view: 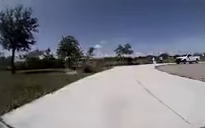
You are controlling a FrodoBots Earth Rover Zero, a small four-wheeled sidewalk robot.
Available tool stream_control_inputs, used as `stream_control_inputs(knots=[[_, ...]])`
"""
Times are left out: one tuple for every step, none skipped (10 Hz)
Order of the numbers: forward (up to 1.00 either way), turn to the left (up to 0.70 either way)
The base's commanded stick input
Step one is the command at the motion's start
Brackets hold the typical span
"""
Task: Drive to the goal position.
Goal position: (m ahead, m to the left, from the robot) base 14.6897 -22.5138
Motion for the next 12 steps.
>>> stream_control_inputs(knots=[[0.85,0.0],[0.85,0.0],[0.85,0.0],[0.85,0.0],[0.85,0.0],[0.85,0.0],[0.85,0.0],[0.85,0.0],[0.85,0.0],[0.85,0.0],[0.85,0.0],[0.85,0.0]])
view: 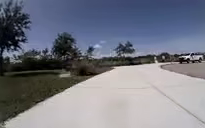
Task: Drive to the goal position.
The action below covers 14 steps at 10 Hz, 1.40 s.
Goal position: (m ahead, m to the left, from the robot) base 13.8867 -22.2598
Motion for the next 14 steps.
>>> stream_control_inputs(knots=[[0.85,0.0],[0.85,0.0],[0.85,0.0],[0.85,0.0],[0.85,0.0],[0.85,0.0],[0.85,0.0],[0.85,0.0],[0.85,0.0],[0.85,0.0],[0.85,0.0],[0.85,0.0],[0.85,-0.05],[0.85,-0.34]])
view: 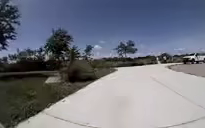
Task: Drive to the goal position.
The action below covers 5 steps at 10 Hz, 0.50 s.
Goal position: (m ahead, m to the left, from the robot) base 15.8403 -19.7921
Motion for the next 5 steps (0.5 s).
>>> stream_control_inputs(knots=[[0.85,-0.34],[0.85,-0.34],[0.85,-0.34],[0.85,-0.34],[0.85,-0.34]])
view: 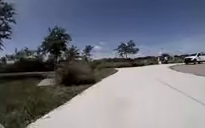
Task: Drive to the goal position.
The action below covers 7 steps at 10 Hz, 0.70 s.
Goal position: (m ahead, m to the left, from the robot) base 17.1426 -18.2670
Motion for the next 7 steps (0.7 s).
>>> stream_control_inputs(knots=[[0.85,-0.34],[0.85,-0.34],[0.85,-0.32],[0.85,0.0],[0.85,0.0],[0.85,0.0],[0.85,0.0]])
